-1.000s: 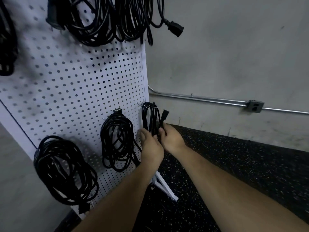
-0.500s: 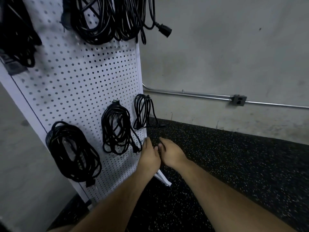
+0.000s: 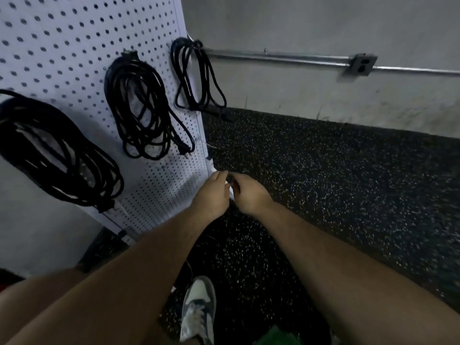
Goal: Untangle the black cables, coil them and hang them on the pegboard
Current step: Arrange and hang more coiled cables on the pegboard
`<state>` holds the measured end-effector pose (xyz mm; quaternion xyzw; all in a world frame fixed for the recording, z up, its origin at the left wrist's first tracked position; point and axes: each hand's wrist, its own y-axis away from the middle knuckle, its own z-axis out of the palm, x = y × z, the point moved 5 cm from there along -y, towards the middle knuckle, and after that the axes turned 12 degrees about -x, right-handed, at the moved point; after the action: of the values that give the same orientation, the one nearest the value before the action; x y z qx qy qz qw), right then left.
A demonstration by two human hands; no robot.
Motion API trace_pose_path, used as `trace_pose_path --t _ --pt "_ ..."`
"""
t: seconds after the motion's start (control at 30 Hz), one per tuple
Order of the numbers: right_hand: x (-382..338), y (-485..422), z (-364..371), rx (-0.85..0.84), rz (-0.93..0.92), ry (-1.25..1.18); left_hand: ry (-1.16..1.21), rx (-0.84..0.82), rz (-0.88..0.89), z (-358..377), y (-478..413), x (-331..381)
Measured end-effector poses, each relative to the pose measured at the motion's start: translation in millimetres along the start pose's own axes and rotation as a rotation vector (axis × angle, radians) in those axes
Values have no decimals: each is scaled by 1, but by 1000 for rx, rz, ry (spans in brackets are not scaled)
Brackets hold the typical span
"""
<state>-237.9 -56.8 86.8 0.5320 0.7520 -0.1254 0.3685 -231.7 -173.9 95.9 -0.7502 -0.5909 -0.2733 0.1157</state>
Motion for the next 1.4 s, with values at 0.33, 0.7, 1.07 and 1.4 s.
trace_pose_path --t 0.33,0.7,1.07,1.4 --pt "140 52 129 -349 343 161 -81 -456 -283 185 35 -97" --pt "201 17 153 -319 377 269 -187 -373 -335 232 -21 -105" --pt "197 -112 165 -420 407 265 17 -239 -644 196 -117 -176" --pt "227 -67 178 -215 407 -88 347 -207 -624 232 -108 -129"
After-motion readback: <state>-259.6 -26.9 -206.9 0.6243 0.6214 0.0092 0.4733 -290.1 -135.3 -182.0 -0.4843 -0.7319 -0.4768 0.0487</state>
